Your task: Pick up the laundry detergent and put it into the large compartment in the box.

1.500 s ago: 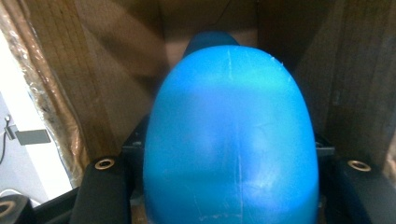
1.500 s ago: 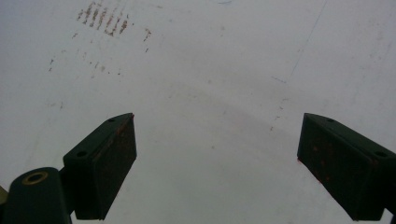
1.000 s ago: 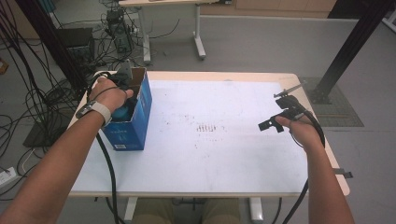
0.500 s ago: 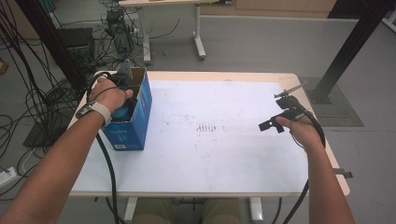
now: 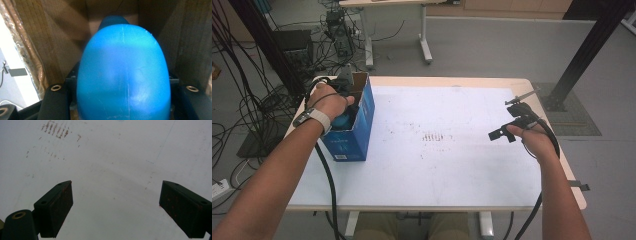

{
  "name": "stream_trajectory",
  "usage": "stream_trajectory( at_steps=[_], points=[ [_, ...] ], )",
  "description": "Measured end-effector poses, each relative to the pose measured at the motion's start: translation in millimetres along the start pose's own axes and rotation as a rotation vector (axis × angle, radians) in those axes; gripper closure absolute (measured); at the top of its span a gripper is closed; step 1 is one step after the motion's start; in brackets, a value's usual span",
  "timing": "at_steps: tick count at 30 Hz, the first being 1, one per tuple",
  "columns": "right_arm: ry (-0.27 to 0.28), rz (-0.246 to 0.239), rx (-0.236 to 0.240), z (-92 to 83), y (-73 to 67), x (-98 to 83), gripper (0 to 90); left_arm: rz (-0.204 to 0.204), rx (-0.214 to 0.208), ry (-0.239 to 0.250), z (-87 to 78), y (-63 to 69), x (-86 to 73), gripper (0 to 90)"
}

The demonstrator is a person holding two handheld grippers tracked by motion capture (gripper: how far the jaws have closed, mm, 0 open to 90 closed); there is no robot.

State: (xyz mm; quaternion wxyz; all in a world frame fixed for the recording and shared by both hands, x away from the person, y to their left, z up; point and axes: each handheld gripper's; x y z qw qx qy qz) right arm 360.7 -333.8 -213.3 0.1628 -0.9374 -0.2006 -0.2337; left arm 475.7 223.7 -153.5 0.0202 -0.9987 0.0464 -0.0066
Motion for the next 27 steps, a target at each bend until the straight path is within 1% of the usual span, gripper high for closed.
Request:
stream_trajectory(
  at_steps=[27],
  points=[
    [-0.003, 0.001, 0.003, 0.7, -0.7, 0.9, 11.6, 0.001, -0.001, 0.001, 0.1, -0.4, -0.3, 39.3]
  ],
)
Point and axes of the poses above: each handheld gripper's, and its own axes: z roughly forward along the jaws, x roughly out of its top, y roughly to its right, and after that the axes turned 5 degrees about y, right-handed
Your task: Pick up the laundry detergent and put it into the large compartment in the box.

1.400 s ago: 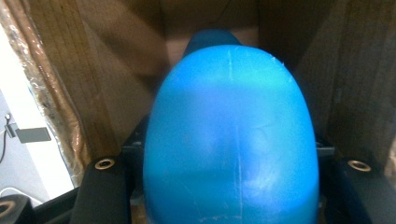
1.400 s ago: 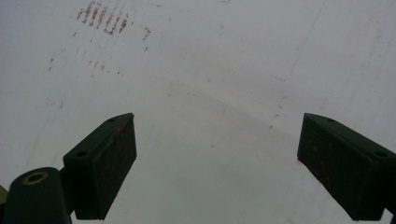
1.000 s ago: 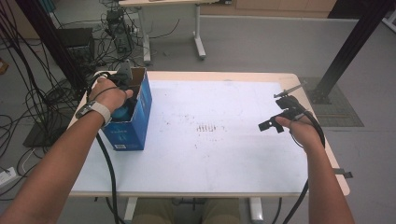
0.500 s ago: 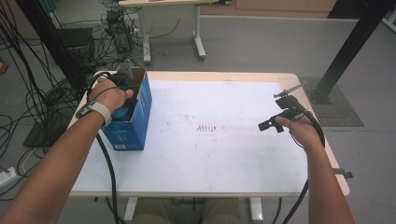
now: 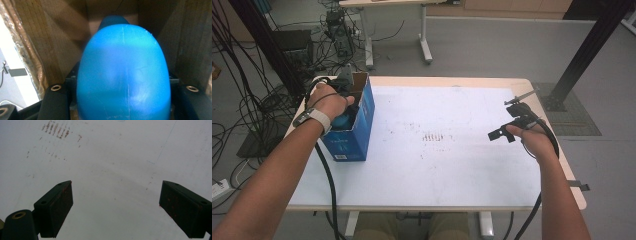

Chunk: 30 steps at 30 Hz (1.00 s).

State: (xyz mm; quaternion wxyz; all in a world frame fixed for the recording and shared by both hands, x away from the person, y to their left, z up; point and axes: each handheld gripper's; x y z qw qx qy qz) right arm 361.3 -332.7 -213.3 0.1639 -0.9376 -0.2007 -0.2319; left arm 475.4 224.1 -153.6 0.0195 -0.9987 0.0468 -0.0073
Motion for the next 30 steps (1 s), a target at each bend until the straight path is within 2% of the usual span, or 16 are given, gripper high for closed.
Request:
stream_trajectory(
  at_steps=[14, 17, 18, 27, 30],
  points=[
    [-0.002, 0.0, -0.003, -0.1, 0.1, -0.2, 11.6, 0.003, -0.008, 0.014, 0.5, -1.6, -0.6, 39.0],
    [-0.002, -0.002, -0.001, 0.5, 0.1, 0.1, 11.6, -0.005, -0.03, 0.013, -1.6, -5.9, 0.5, 34.1],
    [-0.005, -0.002, -0.001, 1.0, -0.2, 0.6, 11.6, -0.003, -0.023, 0.013, -2.8, -5.6, 0.4, 31.5],
    [-0.006, -0.006, 0.005, 2.8, -1.7, 1.6, 11.6, -0.001, -0.03, 0.019, -2.8, -8.4, -1.3, 28.6],
    [-0.007, -0.007, 0.005, 2.6, -1.7, 1.4, 11.6, -0.008, -0.045, 0.016, -3.3, -12.2, -0.6, 28.4]
  ],
)
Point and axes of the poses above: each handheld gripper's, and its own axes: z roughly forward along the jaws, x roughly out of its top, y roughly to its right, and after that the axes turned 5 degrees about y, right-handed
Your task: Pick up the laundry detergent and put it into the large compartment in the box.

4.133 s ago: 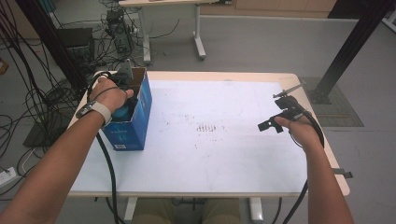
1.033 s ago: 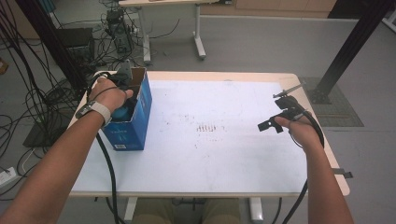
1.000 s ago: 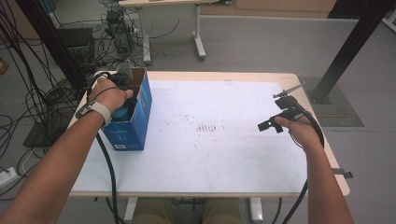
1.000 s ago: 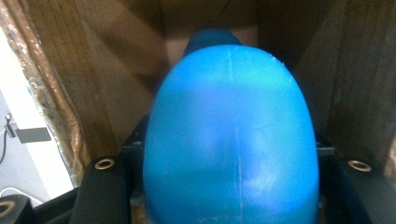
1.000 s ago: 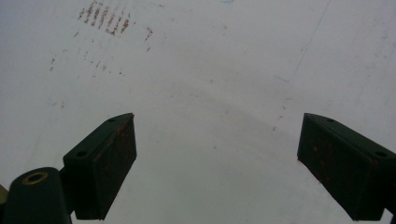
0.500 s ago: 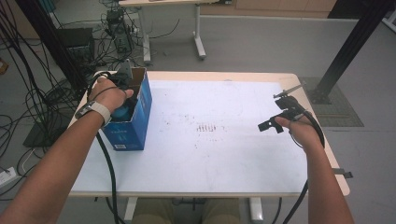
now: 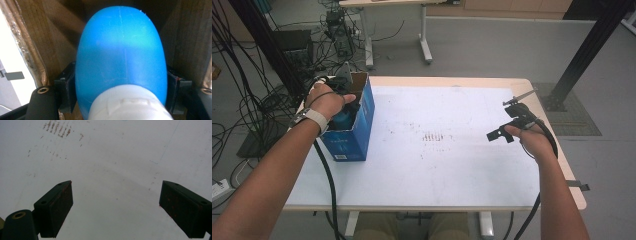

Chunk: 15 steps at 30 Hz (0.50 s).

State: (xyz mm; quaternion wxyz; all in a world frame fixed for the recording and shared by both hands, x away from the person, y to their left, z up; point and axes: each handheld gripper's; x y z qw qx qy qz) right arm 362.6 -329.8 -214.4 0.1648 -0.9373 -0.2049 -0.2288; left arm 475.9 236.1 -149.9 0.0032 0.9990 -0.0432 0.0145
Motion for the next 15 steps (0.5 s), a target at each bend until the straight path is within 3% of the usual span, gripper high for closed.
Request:
stream_trajectory(
  at_steps=[15],
  points=[
    [-0.003, -0.001, -0.001, -0.1, -1.4, 0.7, 11.6, 0.025, -0.052, 0.005, -12.1, -11.6, -2.7, 27.8]
  ],
)
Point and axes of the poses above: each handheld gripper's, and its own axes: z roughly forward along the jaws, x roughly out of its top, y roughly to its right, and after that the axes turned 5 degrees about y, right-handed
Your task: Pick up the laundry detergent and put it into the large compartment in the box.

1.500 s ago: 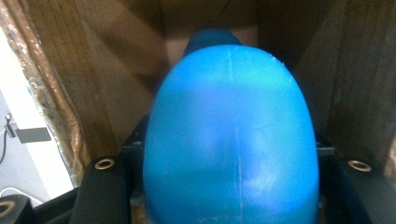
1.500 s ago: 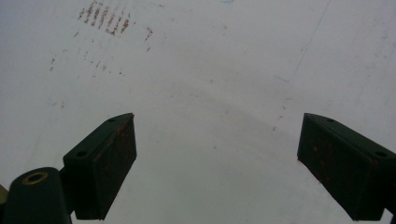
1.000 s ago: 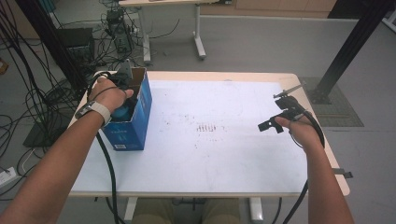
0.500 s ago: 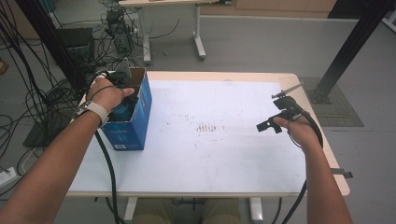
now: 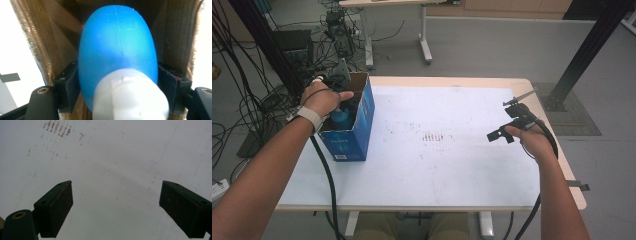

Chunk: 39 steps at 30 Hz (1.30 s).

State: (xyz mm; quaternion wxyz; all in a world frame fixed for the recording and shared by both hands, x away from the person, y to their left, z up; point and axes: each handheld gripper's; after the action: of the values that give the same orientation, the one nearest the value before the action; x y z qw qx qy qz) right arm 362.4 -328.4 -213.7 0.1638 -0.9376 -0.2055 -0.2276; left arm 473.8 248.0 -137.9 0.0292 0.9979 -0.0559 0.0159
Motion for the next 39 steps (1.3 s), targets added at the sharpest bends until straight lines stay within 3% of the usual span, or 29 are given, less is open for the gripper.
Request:
stream_trajectory(
  at_steps=[10, 12, 19, 22, 29, 39],
  points=[
    [0.002, -0.008, 0.0, -0.4, -2.8, 1.6, 11.6, -0.001, 0.006, 0.0, -11.9, 1.9, -0.6, 19.7],
    [0.003, -0.006, -0.001, -1.5, -2.8, 0.8, 11.6, -0.003, 0.007, 0.002, -15.6, 1.4, -1.1, 13.4],
    [0.008, -0.006, -0.003, -4.0, -3.0, -0.6, 11.6, -0.002, -0.001, 0.015, -31.8, 2.4, -2.9, 11.6],
    [0.01, -0.007, -0.003, -5.3, -3.3, -1.2, 11.6, 0.001, -0.021, 0.021, -41.3, 0.8, -3.9, 11.6],
    [0.016, -0.004, -0.006, -8.5, -2.6, -3.6, 11.6, 0.029, -0.015, 0.04, -63.1, 6.2, -7.6, 10.2],
    [0.022, -0.002, -0.011, -13.4, -2.5, -5.5, 11.6, 0.078, -0.03, 0.111, -105.1, 12.8, -20.8, 7.6]
  ],
)
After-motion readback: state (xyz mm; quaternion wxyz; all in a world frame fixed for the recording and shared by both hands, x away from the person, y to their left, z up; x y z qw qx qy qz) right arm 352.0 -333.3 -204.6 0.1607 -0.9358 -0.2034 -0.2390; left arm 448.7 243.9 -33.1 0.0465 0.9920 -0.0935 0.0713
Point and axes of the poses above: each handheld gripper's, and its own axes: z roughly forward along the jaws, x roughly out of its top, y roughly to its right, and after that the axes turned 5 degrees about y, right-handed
